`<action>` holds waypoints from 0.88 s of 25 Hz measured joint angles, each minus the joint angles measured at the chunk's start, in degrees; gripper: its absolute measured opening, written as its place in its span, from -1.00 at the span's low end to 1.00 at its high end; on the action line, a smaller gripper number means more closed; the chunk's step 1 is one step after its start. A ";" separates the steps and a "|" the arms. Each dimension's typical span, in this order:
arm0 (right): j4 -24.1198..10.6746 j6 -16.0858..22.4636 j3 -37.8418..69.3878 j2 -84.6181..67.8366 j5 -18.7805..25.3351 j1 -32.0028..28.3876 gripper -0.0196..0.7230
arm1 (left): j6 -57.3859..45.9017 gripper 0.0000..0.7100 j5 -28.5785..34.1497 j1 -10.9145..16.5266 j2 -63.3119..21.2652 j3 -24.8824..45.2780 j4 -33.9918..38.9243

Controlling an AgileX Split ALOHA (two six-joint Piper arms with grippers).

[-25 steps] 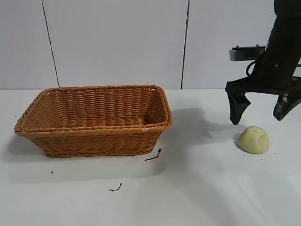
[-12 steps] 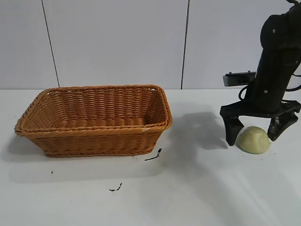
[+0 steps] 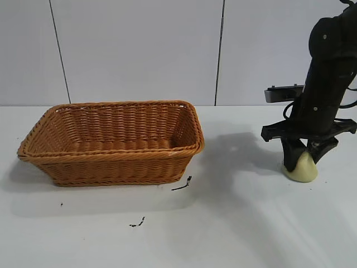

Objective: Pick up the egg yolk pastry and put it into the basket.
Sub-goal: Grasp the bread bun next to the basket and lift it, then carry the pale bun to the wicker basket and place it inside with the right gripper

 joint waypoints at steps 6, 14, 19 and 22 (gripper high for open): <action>0.00 0.00 0.00 0.00 0.28 0.00 -0.65 | 0.00 0.96 0.00 0.00 0.00 0.00 0.00; 0.00 -0.46 -4.17 -1.13 6.34 0.00 -0.73 | 0.00 0.96 0.00 0.00 0.00 0.00 0.00; 0.71 -0.46 -14.88 -4.99 14.25 0.00 -0.74 | 0.00 0.96 0.00 0.00 0.00 0.00 0.00; 0.71 -0.46 -22.00 -5.65 18.48 0.00 -0.75 | 0.00 0.96 0.00 0.00 0.00 0.00 0.00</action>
